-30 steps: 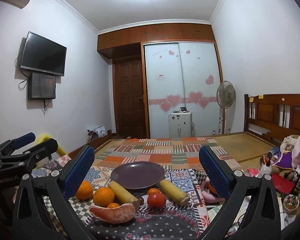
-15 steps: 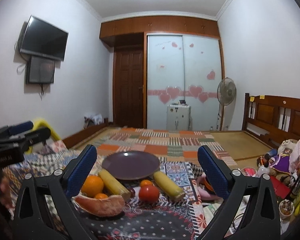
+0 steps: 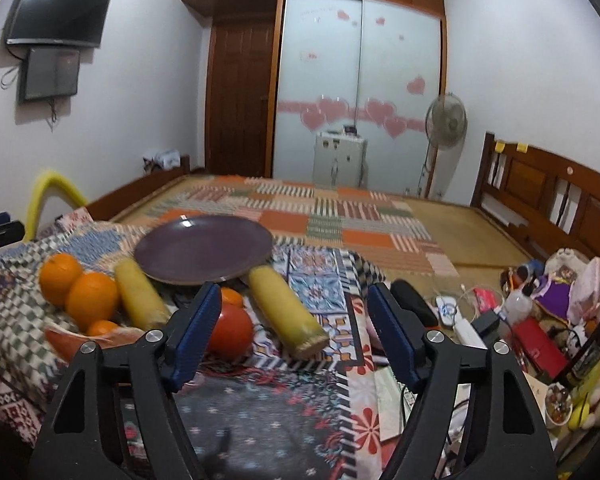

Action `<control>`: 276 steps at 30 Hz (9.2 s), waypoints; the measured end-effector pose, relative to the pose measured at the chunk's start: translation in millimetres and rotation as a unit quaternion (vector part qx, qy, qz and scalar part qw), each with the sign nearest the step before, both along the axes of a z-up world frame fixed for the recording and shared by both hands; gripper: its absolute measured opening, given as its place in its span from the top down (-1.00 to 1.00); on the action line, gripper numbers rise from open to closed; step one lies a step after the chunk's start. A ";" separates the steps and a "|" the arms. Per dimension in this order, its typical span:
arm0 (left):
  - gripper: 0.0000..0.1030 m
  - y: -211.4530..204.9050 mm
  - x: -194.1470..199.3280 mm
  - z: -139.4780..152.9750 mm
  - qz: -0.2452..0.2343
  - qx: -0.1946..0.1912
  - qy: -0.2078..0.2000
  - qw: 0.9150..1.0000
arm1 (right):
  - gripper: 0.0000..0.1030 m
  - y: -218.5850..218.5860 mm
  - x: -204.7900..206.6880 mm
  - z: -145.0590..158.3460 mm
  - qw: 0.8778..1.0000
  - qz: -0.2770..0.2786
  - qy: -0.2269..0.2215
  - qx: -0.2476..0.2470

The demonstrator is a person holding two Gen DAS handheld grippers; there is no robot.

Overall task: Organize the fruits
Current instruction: 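Grasp the large orange with the left gripper while the right gripper grasps the yellow cylinder, then carry the orange and yellow cylinder onto the purple plate with both grippers, then release the orange and cylinder on the plate and withdraw both grippers, then grasp the peeled pomelo segment with the right gripper and lift it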

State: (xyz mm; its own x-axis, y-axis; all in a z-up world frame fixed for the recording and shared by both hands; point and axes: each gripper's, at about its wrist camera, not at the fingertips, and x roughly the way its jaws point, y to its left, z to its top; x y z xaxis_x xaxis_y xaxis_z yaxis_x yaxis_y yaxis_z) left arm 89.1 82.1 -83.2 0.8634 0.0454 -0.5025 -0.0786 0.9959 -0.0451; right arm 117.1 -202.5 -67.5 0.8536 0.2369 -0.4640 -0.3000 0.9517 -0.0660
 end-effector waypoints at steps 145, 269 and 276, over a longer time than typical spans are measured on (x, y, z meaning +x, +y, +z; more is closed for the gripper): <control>-0.35 -53.0 246.3 -40.3 -0.102 0.010 0.167 0.981 | 0.33 114.4 192.4 -29.6 0.966 0.137 0.209 -0.060; -0.45 -72.3 35.1 -32.3 -0.107 -0.024 0.117 0.987 | 0.36 52.2 0.8 -32.0 0.977 0.137 0.145 0.076; -0.45 -81.8 55.5 -41.0 -0.101 -0.023 0.126 0.987 | 0.36 45.8 3.0 -26.5 0.982 0.126 0.129 0.064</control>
